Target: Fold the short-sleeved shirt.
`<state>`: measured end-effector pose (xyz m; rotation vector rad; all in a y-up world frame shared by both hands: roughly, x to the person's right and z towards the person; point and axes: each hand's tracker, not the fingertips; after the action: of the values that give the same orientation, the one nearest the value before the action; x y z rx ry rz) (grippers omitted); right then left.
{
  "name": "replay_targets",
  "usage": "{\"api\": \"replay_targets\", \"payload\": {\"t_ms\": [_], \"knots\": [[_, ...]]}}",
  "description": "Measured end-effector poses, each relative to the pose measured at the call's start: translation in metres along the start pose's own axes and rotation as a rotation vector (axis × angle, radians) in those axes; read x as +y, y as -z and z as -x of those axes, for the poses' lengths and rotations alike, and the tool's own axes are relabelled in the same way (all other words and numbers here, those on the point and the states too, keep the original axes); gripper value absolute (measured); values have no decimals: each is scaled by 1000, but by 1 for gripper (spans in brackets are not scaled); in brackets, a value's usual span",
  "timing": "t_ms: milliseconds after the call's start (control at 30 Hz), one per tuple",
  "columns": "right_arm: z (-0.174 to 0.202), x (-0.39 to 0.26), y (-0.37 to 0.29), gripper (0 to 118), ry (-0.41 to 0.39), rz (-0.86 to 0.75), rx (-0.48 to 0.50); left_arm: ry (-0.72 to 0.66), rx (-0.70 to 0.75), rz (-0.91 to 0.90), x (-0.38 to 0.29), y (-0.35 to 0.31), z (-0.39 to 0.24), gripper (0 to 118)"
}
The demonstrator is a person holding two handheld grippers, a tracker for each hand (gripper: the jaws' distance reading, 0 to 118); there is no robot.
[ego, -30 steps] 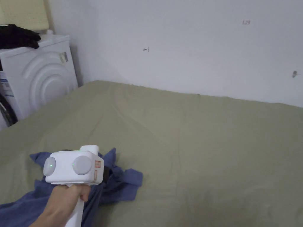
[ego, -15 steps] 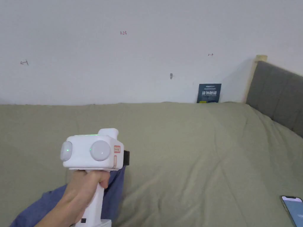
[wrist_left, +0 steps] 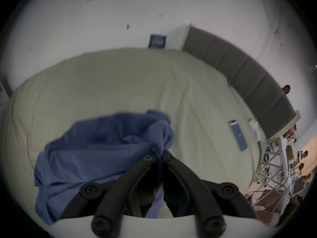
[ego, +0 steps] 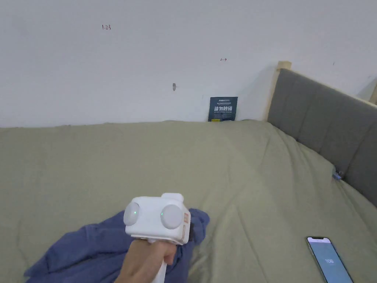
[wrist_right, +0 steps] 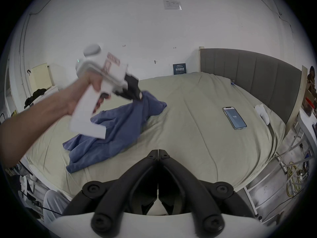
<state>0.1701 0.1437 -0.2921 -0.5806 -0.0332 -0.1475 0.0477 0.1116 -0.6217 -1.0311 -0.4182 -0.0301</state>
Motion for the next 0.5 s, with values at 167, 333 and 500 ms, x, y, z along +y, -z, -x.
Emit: {"api": "replay_targets", "payload": {"t_ms": [167, 333, 500], "knots": [[-5, -1, 9, 0, 15, 16, 6, -21, 11, -12, -23, 14, 14, 74], [-3, 5, 5, 0, 13, 0, -2, -9, 36, -40, -24, -27, 25, 112], [0, 23, -10, 0, -30, -66, 4, -38, 52, -213, -68, -112, 54, 110]]}}
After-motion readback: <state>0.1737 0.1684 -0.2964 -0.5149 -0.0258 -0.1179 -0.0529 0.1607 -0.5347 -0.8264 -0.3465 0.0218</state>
